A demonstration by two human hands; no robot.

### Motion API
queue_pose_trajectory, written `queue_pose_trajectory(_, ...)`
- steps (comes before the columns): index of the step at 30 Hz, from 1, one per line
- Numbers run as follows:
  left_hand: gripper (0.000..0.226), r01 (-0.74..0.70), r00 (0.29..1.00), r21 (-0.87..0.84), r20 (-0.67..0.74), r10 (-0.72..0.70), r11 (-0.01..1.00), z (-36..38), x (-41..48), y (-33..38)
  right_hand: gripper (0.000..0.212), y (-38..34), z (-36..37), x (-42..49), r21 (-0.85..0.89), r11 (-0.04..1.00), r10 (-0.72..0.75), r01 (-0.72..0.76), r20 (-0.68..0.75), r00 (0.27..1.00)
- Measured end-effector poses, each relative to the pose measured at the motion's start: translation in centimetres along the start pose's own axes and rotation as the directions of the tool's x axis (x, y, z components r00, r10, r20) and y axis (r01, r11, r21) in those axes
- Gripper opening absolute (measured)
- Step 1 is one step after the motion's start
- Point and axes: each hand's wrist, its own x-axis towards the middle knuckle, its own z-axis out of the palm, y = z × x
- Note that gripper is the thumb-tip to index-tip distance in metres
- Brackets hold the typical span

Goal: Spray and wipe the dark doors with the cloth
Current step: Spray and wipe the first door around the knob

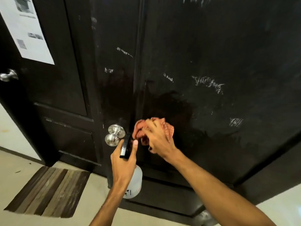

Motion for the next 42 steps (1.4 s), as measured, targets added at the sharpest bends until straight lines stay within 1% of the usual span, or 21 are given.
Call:
queue_pose_trajectory(2,0.015,0.011,1.000,0.013,-0.004,-0.011,1.000,0.4,-0.2,0.0,0.040,2.7,-1.6,0.8,0.016,0.982,0.185,-0.188,-0.269,0.945)
queue_pose_trajectory(4,0.016,0.011,1.000,0.026,0.010,-0.011,1.000,1.0,-1.1,-0.1,0.042,3.8,-1.4,-1.3,0.019,0.951,0.291,-0.309,-0.395,0.871)
queue_pose_trajectory(8,0.018,-0.016,0.994,0.012,0.111,0.014,1.000,3.7,-2.6,0.9,0.051,3.3,1.4,-10.6,-0.056,0.974,0.215,-0.218,-0.052,0.975)
queue_pose_trajectory(10,0.022,-0.001,0.986,-0.017,0.169,0.004,1.000,5.6,-2.6,1.6,0.049,5.3,0.1,-12.0,-0.050,0.965,0.255,-0.257,-0.045,0.966)
queue_pose_trajectory(12,0.026,0.016,0.976,-0.031,0.219,-0.009,0.999,7.5,-3.0,2.3,0.051,7.4,-2.8,-11.4,0.002,0.894,0.434,-0.447,-0.246,0.867)
queue_pose_trajectory(15,0.029,0.019,0.961,-0.020,0.276,-0.013,1.000,9.6,-4.4,2.5,0.050,9.2,-5.3,-11.9,0.198,0.724,0.662,-0.661,-0.472,0.582)
queue_pose_trajectory(16,0.028,0.012,0.956,-0.014,0.292,-0.008,1.000,10.3,-5.0,2.5,0.050,8.9,-5.0,-12.8,0.198,0.709,0.678,-0.677,-0.456,0.577)
queue_pose_trajectory(19,0.024,-0.018,0.942,-0.007,0.335,0.019,1.000,12.4,-6.1,3.3,0.045,7.4,-3.6,-16.5,0.080,0.800,0.594,-0.595,-0.246,0.766)
queue_pose_trajectory(21,0.025,-0.049,0.936,0.008,0.349,0.043,0.999,13.7,-6.3,4.0,0.044,9.0,-5.2,-17.0,0.069,0.826,0.561,-0.560,-0.213,0.800)
queue_pose_trajectory(22,0.026,-0.056,0.934,0.006,0.352,0.051,0.998,14.3,-6.4,4.4,0.044,10.2,-6.7,-16.6,0.123,0.790,0.607,-0.601,-0.293,0.739)
queue_pose_trajectory(25,0.028,-0.067,0.932,-0.018,0.357,0.069,0.998,16.0,-7.1,5.0,0.050,14.2,-11.2,-16.1,0.416,0.565,0.775,-0.712,-0.563,0.286)
queue_pose_trajectory(26,0.028,-0.069,0.932,-0.020,0.356,0.071,0.997,16.6,-7.6,5.0,0.051,14.8,-11.6,-16.6,0.436,0.537,0.773,-0.722,-0.598,0.213)
queue_pose_trajectory(28,0.029,-0.057,0.934,-0.027,0.351,0.063,0.998,17.6,-8.4,4.9,0.048,14.5,-9.8,-18.1,0.321,0.600,0.716,-0.733,-0.623,0.314)
queue_pose_trajectory(31,0.024,-0.063,0.933,-0.038,0.352,0.072,0.997,18.8,-8.8,5.4,0.035,12.7,-6.5,-20.4,0.066,0.789,0.569,-0.611,-0.453,0.686)
queue_pose_trajectory(32,0.021,-0.064,0.934,-0.052,0.349,0.078,0.997,19.1,-8.7,5.8,0.033,13.1,-6.7,-20.6,0.032,0.810,0.540,-0.586,-0.430,0.723)
queue_pose_trajectory(33,0.018,-0.068,0.936,-0.065,0.341,0.087,0.996,19.3,-8.8,6.3,0.033,13.7,-7.4,-20.6,0.063,0.797,0.557,-0.601,-0.463,0.690)
queue_pose_trajectory(36,0.012,-0.068,0.953,-0.093,0.290,0.092,0.993,19.8,-8.8,7.2,0.038,15.2,-9.0,-18.7,0.362,0.607,0.738,-0.707,-0.586,0.334)
queue_pose_trajectory(37,0.011,-0.063,0.958,-0.096,0.272,0.087,0.993,19.9,-8.9,7.4,0.039,14.9,-8.5,-17.8,0.368,0.592,0.740,-0.718,-0.602,0.302)
queue_pose_trajectory(38,0.009,-0.065,0.963,-0.095,0.254,0.087,0.993,19.7,-8.8,7.7,0.039,14.0,-7.4,-16.8,0.302,0.628,0.710,-0.718,-0.600,0.369)
queue_pose_trajectory(41,0.003,-0.104,0.968,-0.076,0.221,0.119,0.992,18.5,-8.3,8.3,0.056,10.5,-3.7,-15.3,0.078,0.874,0.472,-0.480,-0.381,0.795)
queue_pose_trajectory(42,0.004,-0.116,0.969,-0.076,0.212,0.129,0.990,17.9,-8.0,8.5,0.063,10.2,-3.4,-15.1,0.090,0.915,0.402,-0.394,-0.284,0.870)
